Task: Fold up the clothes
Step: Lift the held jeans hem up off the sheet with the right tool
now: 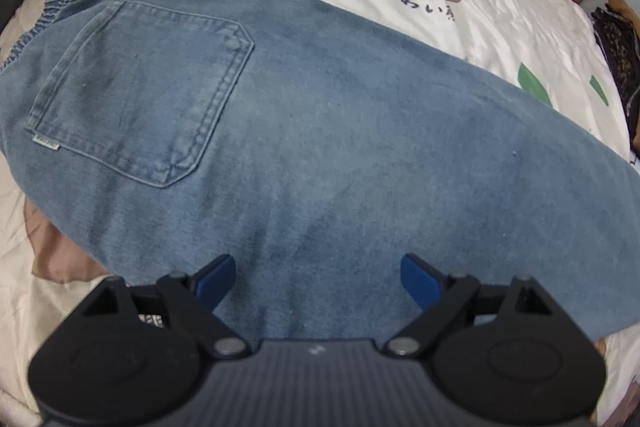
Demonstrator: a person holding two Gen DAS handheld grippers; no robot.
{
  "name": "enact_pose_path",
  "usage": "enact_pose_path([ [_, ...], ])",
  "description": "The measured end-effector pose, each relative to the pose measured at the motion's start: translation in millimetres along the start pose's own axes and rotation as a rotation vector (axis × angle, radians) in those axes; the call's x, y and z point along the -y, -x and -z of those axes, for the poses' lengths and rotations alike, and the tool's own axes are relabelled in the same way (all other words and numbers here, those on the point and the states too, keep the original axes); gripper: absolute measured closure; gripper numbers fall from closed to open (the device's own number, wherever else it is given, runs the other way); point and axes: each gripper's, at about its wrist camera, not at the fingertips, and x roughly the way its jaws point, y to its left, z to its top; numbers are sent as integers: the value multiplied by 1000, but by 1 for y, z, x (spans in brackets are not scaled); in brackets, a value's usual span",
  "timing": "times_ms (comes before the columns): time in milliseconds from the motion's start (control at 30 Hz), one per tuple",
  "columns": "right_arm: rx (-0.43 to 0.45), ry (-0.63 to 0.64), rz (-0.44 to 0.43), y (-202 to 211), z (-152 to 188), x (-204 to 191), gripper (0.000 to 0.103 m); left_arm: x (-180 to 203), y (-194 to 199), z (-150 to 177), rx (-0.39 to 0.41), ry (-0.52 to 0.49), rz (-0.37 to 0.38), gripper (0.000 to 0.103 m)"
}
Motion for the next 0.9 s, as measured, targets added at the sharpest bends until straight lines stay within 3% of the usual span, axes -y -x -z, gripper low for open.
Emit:
enact_pose_path([
  [433, -14, 96, 47, 29, 2, -38, 94, -1, 11, 1, 29, 6, 10, 12],
  [900, 68, 275, -26, 119, 7, -109, 94, 1, -3, 4, 27, 23, 29, 13],
])
